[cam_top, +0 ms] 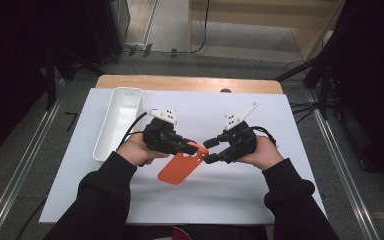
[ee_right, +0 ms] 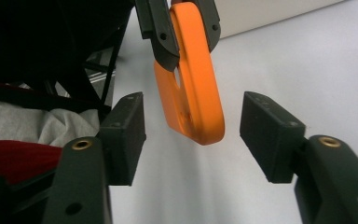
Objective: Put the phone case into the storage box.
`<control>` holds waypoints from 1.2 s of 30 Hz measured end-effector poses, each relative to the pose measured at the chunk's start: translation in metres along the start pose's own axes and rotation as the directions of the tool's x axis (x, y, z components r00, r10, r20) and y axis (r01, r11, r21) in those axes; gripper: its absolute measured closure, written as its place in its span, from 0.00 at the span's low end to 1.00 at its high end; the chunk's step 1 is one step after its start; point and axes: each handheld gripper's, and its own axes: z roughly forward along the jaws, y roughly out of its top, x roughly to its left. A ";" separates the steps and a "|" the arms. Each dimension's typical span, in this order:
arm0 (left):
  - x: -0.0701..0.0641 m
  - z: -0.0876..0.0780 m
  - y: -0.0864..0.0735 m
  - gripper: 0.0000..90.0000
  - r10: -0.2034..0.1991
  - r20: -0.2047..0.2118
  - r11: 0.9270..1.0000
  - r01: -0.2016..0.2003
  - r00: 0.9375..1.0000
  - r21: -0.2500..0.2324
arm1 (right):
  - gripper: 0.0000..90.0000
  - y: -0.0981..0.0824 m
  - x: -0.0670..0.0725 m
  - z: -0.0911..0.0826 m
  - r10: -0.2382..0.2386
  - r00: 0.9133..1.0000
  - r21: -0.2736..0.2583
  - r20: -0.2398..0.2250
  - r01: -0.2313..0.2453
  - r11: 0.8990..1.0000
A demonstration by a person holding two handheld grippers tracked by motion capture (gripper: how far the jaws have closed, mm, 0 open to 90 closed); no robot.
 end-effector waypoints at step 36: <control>-0.006 0.006 0.000 0.84 0.064 0.046 0.997 -0.066 0.997 0.030 | 0.83 -0.002 -0.002 0.010 -0.050 0.996 0.078 -0.079 0.056 0.995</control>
